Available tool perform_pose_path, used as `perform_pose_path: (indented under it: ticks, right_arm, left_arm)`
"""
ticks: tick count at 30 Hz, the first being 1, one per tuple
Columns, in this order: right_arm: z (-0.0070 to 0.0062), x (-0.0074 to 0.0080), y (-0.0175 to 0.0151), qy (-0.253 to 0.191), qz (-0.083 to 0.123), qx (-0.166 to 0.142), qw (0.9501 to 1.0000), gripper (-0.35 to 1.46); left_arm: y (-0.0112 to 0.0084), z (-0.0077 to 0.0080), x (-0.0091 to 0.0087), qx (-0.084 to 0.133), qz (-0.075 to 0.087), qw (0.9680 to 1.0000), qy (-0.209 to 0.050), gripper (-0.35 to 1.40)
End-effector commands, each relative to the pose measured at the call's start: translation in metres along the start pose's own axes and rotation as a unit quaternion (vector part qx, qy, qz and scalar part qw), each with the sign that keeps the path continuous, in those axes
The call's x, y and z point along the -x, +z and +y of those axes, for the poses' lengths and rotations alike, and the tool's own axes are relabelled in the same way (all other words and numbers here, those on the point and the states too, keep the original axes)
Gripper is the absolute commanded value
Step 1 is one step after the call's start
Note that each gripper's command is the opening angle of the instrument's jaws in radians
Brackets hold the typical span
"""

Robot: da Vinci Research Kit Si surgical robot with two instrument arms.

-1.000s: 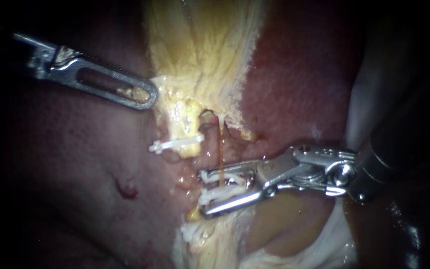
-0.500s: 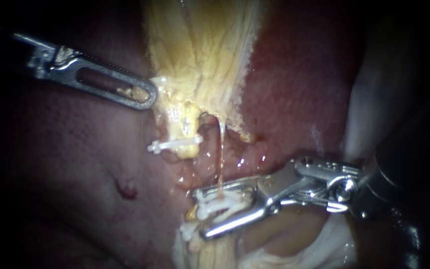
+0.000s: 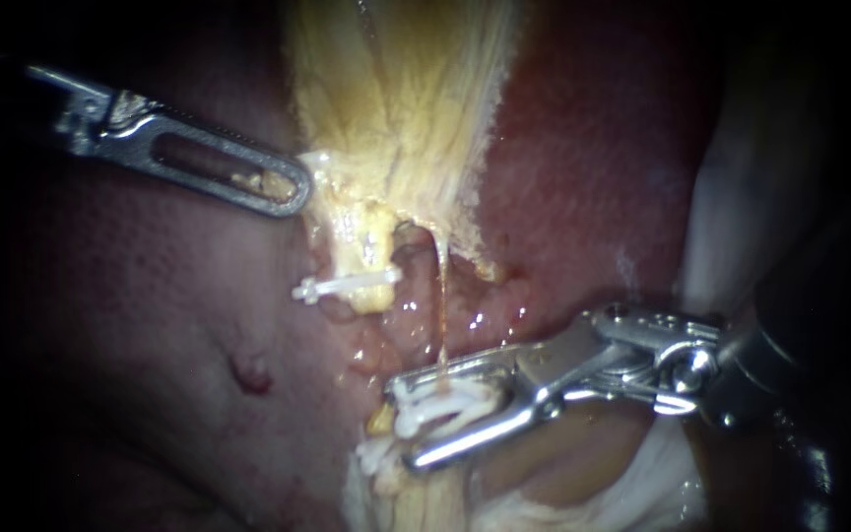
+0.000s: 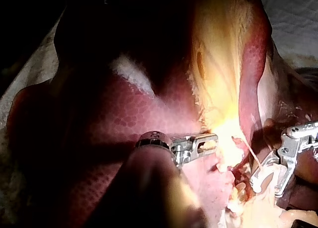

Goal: Clipping second clip right tube

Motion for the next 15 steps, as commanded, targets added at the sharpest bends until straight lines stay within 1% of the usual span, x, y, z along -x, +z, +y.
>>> perform_pose_path:
  ticks: [1, 6, 9, 12, 15]
  right_arm:
    - [0.0000, 0.0000, -0.0002, 0.000, 0.000, 0.000, 1.0000, 0.20]
    - [0.0002, 0.0000, -0.0007, 0.000, 0.000, -0.001, 1.0000, -0.10]
    - [0.0001, 0.0000, -0.0008, 0.000, 0.000, -0.001, 1.0000, -0.24]
    - [0.0002, 0.0000, -0.0009, 0.000, 0.001, 0.000, 1.0000, -0.35]
    - [0.0002, 0.0001, -0.0010, 0.000, 0.002, -0.001, 1.0000, -0.35]
  left_arm:
    - [0.0000, 0.0000, 0.0000, 0.000, 0.000, 1.0000, 0.000, -0.35]
    - [0.0000, 0.0001, 0.0000, 0.000, 0.000, 1.0000, 0.000, -0.35]
    - [0.0000, 0.0001, 0.0000, 0.000, 0.000, 1.0000, 0.000, -0.35]
    - [0.0001, 0.0001, 0.0000, 0.000, 0.000, 1.0000, 0.000, -0.35]
    - [0.0001, 0.0002, 0.0000, 0.000, 0.000, 1.0000, 0.000, -0.35]
